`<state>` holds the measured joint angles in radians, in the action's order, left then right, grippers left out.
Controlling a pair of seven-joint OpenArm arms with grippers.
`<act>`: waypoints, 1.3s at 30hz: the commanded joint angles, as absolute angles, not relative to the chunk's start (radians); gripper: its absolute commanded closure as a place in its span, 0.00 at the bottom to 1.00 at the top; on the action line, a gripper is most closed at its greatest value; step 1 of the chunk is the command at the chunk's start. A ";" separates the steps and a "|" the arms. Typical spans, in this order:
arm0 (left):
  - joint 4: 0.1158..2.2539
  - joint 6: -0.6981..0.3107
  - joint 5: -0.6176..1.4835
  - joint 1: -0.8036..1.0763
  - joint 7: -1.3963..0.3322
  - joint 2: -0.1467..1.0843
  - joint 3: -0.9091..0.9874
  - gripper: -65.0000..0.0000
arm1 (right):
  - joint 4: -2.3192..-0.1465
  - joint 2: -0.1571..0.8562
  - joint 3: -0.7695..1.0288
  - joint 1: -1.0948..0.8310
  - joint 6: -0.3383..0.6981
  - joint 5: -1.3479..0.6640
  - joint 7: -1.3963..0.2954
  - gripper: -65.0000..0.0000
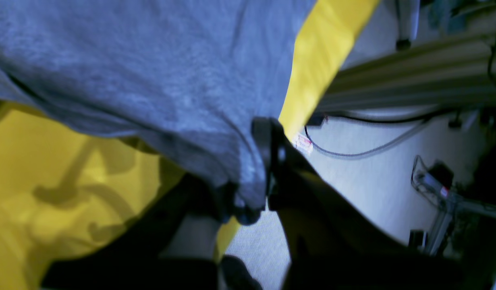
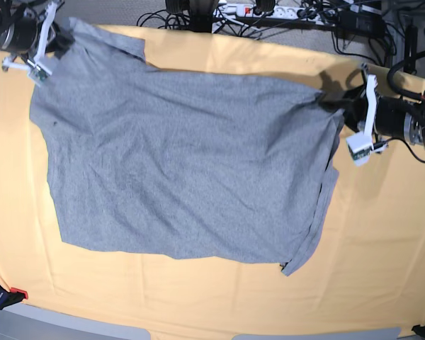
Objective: Layout the t-shirt on the table in an organized manner, then fold the t-shirt properly
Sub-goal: 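Lift the shirt with both grippers and drag it away from the robot, then release the left gripper and move it to the shirt's hem edge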
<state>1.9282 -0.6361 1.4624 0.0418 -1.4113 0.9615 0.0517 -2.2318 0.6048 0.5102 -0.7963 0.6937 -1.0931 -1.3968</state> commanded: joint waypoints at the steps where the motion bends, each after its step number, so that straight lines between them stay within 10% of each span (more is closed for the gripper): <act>1: 1.957 -0.636 1.484 0.041 -1.396 0.995 0.062 1.00 | -2.246 0.629 0.518 -0.820 0.698 -1.104 -1.396 1.00; 29: 2.136 -0.698 1.484 0.466 -1.396 1.197 0.062 1.00 | -2.356 0.663 0.518 -1.097 0.698 -1.100 -1.396 1.00; 35: 2.136 -0.681 1.484 0.465 -1.396 1.197 0.062 0.26 | -2.356 0.663 0.518 -1.097 0.698 -1.099 -1.396 0.39; 39: 2.136 -0.681 1.484 0.464 -1.396 1.197 0.062 0.24 | -2.356 0.673 0.518 -1.096 0.698 -1.099 -1.396 0.38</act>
